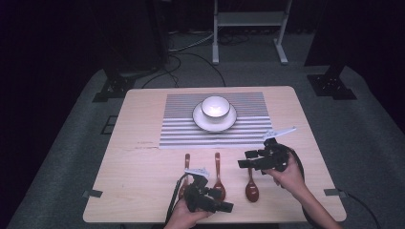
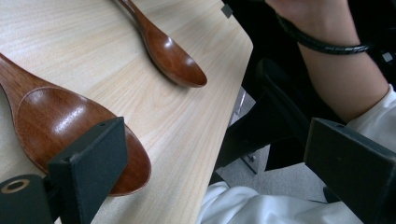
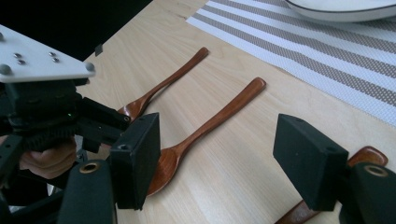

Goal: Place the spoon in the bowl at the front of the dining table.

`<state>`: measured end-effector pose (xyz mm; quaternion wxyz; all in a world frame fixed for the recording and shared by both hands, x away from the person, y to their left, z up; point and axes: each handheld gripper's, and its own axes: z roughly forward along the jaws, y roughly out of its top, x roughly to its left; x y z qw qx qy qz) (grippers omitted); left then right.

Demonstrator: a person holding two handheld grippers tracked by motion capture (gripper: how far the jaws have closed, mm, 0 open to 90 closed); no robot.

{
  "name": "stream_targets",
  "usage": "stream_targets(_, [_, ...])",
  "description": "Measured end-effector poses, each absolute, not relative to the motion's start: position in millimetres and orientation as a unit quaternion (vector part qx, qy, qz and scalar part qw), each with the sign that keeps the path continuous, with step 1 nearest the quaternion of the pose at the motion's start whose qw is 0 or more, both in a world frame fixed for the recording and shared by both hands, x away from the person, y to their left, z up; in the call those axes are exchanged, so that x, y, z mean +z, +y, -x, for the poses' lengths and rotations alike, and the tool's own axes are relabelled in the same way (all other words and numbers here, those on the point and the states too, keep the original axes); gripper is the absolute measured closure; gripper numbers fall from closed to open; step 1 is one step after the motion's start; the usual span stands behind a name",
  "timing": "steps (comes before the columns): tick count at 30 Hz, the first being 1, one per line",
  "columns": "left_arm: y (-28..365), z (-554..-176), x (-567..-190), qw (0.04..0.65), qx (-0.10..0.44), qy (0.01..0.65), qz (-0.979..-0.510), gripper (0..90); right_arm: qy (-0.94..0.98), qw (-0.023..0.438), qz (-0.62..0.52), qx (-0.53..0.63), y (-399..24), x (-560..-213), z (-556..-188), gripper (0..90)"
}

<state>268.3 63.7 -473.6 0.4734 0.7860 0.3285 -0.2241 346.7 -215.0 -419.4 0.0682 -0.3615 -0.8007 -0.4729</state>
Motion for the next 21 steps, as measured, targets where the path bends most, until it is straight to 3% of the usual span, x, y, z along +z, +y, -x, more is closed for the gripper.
stream_targets(21, [59.9,-267.7,-478.4,0.454,-0.22,0.336,-0.795,6.0,-0.823,0.086,0.362,-0.428,-185.6,-435.0,-362.5,30.7])
